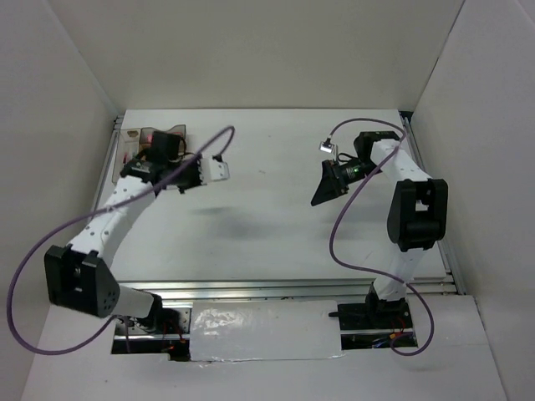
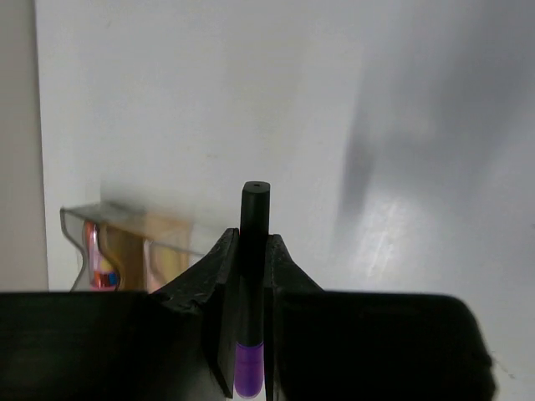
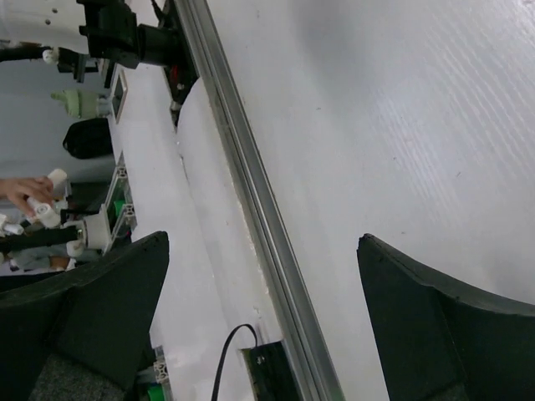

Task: Sort the stationery into containers
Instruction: Place the pen in the storage box.

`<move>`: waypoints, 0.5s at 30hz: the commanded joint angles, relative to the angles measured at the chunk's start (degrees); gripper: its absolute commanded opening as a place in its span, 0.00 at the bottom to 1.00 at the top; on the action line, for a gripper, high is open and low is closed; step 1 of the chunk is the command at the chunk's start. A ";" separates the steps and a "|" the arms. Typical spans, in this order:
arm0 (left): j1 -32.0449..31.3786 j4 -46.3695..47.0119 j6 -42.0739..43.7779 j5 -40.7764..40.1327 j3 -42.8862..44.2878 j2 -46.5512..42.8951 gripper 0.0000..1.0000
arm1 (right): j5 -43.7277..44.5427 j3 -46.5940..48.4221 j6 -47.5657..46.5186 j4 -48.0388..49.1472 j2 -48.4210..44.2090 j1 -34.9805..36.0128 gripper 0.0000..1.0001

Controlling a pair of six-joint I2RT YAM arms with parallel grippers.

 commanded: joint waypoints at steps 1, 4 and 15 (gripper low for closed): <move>11.90 -6.27 8.63 11.05 8.54 6.28 0.00 | 1.30 -1.37 -2.03 -7.05 -2.80 0.33 1.00; 18.78 -9.18 12.50 13.18 16.10 13.93 0.00 | 1.48 -2.26 -2.38 -7.05 -3.60 -0.28 1.00; 29.26 -15.69 23.49 13.36 30.52 31.87 0.03 | 0.07 -3.66 -2.12 -7.05 -4.65 -4.06 1.00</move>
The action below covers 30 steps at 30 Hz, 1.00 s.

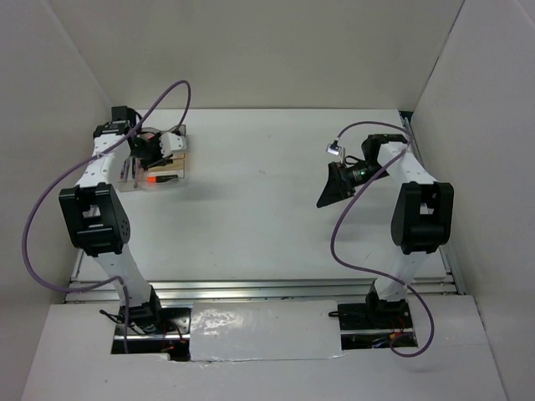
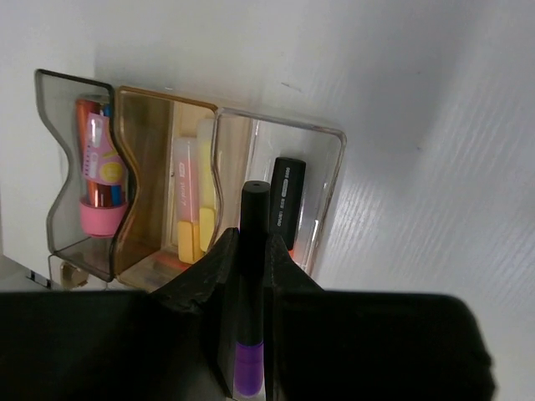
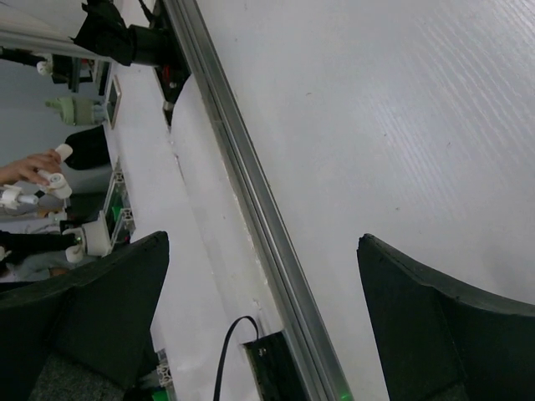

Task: Sort the stationery into containers
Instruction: Place the pen in the storage box, then reset both arms

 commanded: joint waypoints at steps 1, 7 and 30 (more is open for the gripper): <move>1.20 -3.38 5.66 3.13 2.77 2.69 0.03 | -1.76 -0.91 -1.13 -6.61 -2.27 -1.18 1.00; 2.08 0.13 5.14 1.90 2.86 5.60 0.08 | -2.38 -1.18 -0.96 -6.52 -2.18 -1.18 1.00; 5.07 -0.31 -7.23 7.96 19.81 -0.71 0.65 | 5.78 5.57 2.99 -6.17 -10.69 -3.19 1.00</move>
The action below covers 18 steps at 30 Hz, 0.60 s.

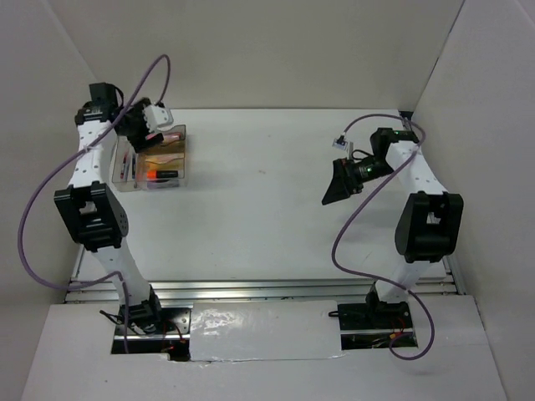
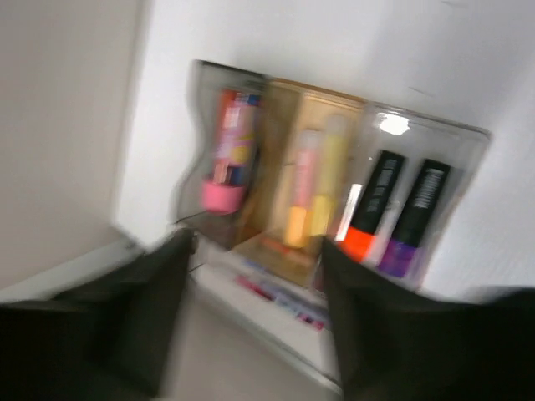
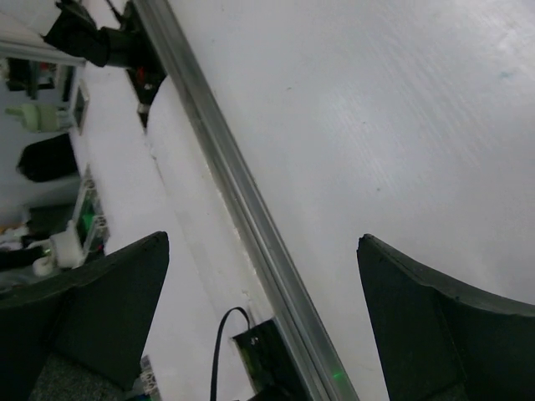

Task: Sort the stationery into containers
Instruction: Reset both arms

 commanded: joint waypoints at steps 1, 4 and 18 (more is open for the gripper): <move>1.96 1.59 -9.34 7.19 5.57 -10.54 0.99 | 3.80 6.51 2.38 -5.63 -7.90 -2.36 1.00; 2.50 6.16 -21.19 6.95 1.98 -18.99 0.99 | 9.42 10.46 7.63 -0.89 -12.91 -5.44 1.00; 6.53 22.88 -60.77 -2.66 -42.93 -52.40 0.99 | 50.56 -20.97 22.86 43.50 -52.37 -8.00 1.00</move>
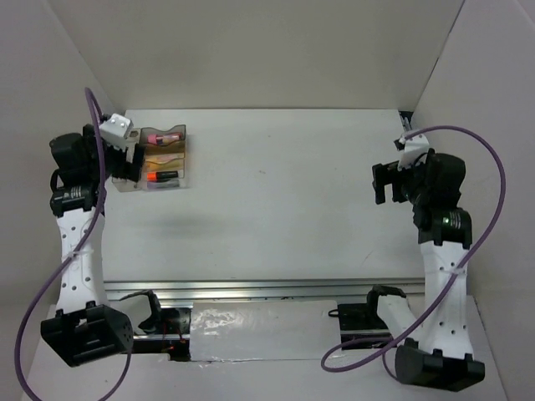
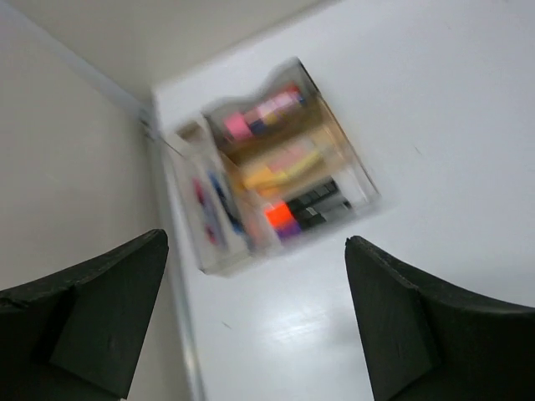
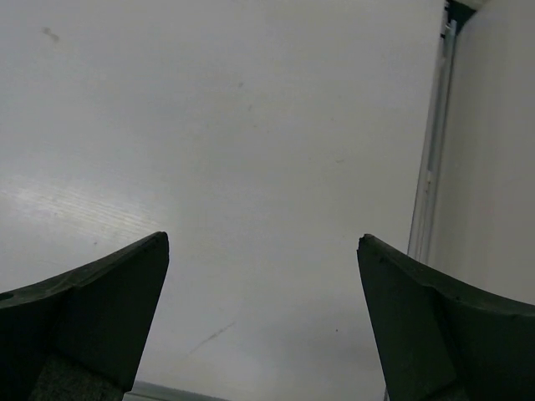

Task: Sort the stationery into containers
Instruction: Reset both arms

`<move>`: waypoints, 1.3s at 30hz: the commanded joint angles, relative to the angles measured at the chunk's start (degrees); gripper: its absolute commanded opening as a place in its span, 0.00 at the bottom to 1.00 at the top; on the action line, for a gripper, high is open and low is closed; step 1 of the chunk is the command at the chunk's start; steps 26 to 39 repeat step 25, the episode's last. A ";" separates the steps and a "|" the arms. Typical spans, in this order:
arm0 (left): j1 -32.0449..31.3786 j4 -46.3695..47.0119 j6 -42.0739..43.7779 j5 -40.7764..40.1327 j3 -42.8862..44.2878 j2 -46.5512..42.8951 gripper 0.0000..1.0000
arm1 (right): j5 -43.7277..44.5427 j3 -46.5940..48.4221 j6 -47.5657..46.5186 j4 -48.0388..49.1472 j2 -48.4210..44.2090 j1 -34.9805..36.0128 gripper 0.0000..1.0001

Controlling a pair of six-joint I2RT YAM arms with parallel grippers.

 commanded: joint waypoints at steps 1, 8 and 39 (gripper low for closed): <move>1.77 -3.40 -12.79 8.45 -6.69 -4.06 0.99 | 8.53 -8.29 5.38 12.03 -5.08 -0.17 1.00; -1.13 -0.75 -18.01 5.14 -21.83 -16.80 0.99 | 5.64 -21.05 11.18 13.80 -15.55 0.36 1.00; -2.62 -1.63 -21.09 -1.72 -25.53 -23.58 0.99 | 7.48 -23.95 19.80 14.24 -18.98 -0.70 1.00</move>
